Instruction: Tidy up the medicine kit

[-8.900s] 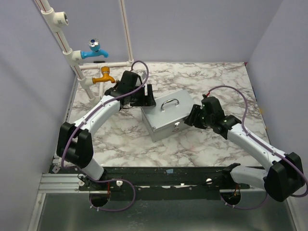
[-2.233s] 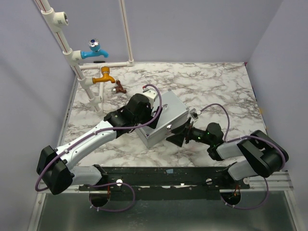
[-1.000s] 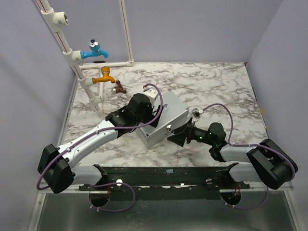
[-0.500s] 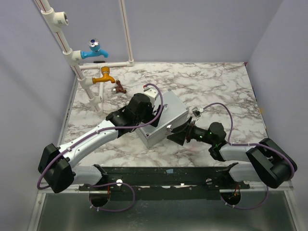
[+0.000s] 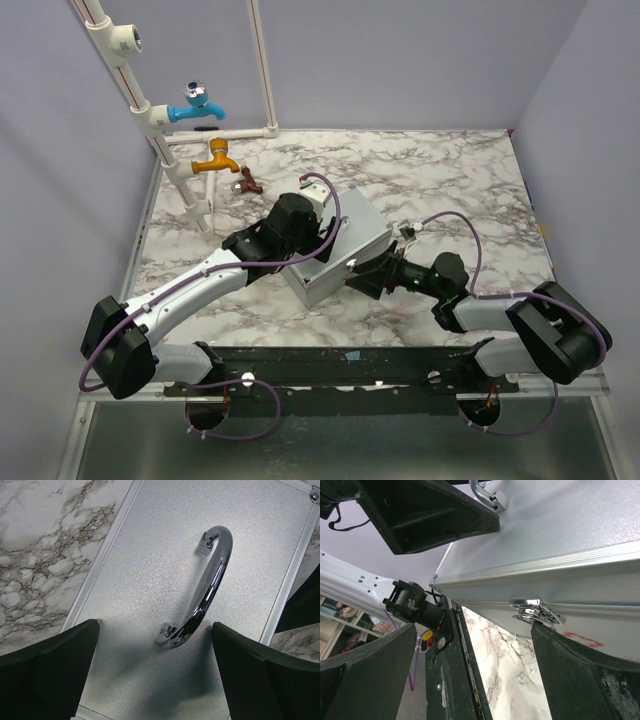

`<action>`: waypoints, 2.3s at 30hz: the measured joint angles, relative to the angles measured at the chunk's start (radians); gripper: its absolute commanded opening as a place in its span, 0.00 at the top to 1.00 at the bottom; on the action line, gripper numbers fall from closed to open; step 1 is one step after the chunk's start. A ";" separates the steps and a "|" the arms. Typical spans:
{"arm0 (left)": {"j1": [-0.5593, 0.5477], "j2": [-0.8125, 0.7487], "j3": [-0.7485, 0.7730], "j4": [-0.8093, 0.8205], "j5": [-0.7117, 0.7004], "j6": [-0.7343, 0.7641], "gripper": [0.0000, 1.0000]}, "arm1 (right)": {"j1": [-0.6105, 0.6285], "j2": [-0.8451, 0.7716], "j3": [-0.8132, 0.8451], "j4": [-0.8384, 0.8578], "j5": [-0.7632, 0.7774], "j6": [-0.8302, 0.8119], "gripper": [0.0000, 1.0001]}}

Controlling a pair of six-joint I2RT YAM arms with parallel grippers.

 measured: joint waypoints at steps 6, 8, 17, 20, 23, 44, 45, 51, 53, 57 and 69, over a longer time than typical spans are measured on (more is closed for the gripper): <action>0.000 0.005 0.000 0.008 0.000 0.003 0.01 | 0.001 0.002 0.006 0.030 -0.002 0.019 0.00; 0.000 0.005 0.000 0.009 -0.001 0.003 0.01 | 0.001 0.002 0.008 0.030 -0.006 0.024 0.00; 0.000 0.009 0.000 0.016 -0.002 0.003 0.01 | 0.005 0.002 0.011 0.031 -0.006 0.030 0.00; 0.000 0.009 0.000 0.016 -0.002 0.003 0.01 | 0.008 -0.002 0.011 0.031 -0.006 0.030 0.00; 0.000 0.010 0.000 0.016 -0.002 0.003 0.01 | 0.012 -0.008 0.014 0.030 -0.006 0.029 0.00; 0.000 0.010 0.000 0.017 -0.002 0.003 0.02 | 0.014 -0.032 0.045 0.007 0.018 0.003 0.00; 0.000 0.010 0.000 0.017 -0.002 0.003 0.01 | 0.014 -0.039 0.045 -0.001 0.021 0.002 0.00; 0.000 0.010 0.000 0.018 -0.002 0.003 0.01 | 0.014 -0.137 0.045 -0.089 0.034 -0.031 0.00; 0.000 0.010 0.000 0.018 -0.003 0.002 0.01 | 0.014 -0.180 0.045 -0.127 0.044 -0.044 0.00; 0.000 0.010 -0.001 0.019 -0.005 0.000 0.01 | 0.014 -0.259 0.045 -0.228 0.069 -0.074 0.01; 0.000 -0.006 -0.031 0.064 -0.023 -0.029 0.01 | 0.014 -0.306 0.045 -0.404 0.134 -0.097 0.05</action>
